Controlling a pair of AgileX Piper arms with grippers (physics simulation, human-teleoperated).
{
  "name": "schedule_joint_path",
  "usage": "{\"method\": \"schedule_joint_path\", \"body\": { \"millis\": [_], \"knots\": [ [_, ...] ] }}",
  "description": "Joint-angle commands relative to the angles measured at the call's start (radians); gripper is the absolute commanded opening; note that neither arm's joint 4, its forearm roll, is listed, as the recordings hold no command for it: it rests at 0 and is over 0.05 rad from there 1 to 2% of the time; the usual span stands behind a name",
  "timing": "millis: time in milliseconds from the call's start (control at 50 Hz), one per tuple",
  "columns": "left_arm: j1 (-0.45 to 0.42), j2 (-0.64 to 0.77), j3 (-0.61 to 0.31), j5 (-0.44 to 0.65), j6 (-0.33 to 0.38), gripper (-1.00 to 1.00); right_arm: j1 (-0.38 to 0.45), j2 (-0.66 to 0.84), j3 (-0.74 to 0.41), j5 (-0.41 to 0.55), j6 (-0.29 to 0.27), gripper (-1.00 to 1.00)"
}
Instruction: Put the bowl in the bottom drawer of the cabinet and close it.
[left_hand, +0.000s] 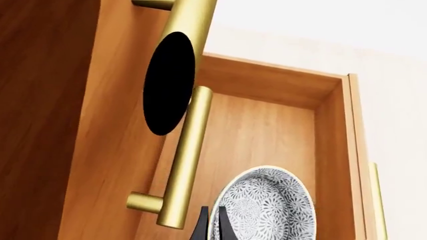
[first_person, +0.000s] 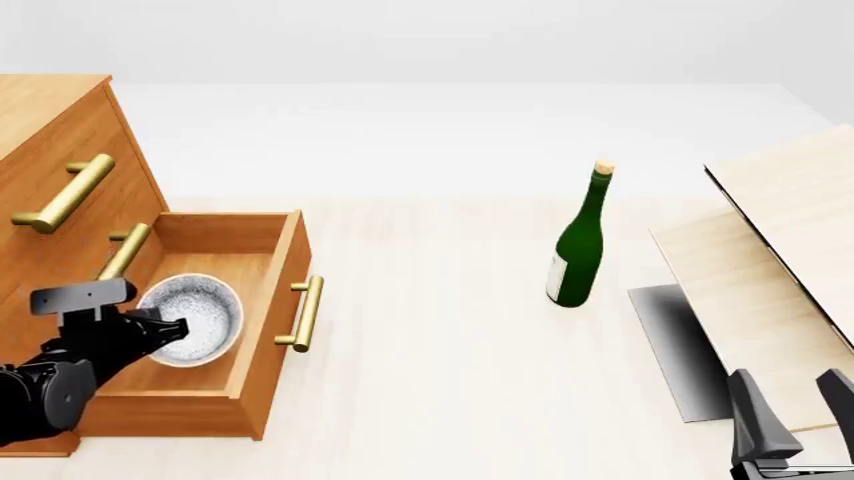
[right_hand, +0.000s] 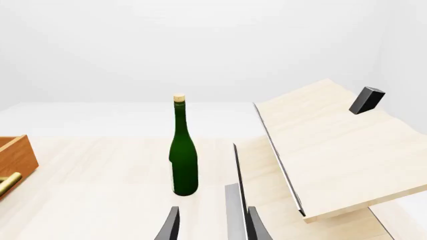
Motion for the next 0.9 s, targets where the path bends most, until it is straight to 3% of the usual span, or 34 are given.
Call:
{"method": "schedule_joint_path", "body": {
  "millis": [20, 40, 440, 900],
  "knots": [
    [0.004, 0.018, -0.005, -0.012, 0.012, -1.0, 0.0, 0.0, 0.0, 0.0, 0.0, 1.0],
    [0.004, 0.021, -0.006, -0.012, 0.012, 1.0, 0.0, 0.0, 0.0, 0.0, 0.0, 1.0],
    [0.005, 0.031, -0.012, -0.004, 0.009, 1.0, 0.0, 0.0, 0.0, 0.0, 0.0, 1.0],
    [-0.021, -0.117, 0.007, 0.062, -0.002, 1.0, 0.0, 0.0, 0.0, 0.0, 0.0, 1.0]
  ]
}}
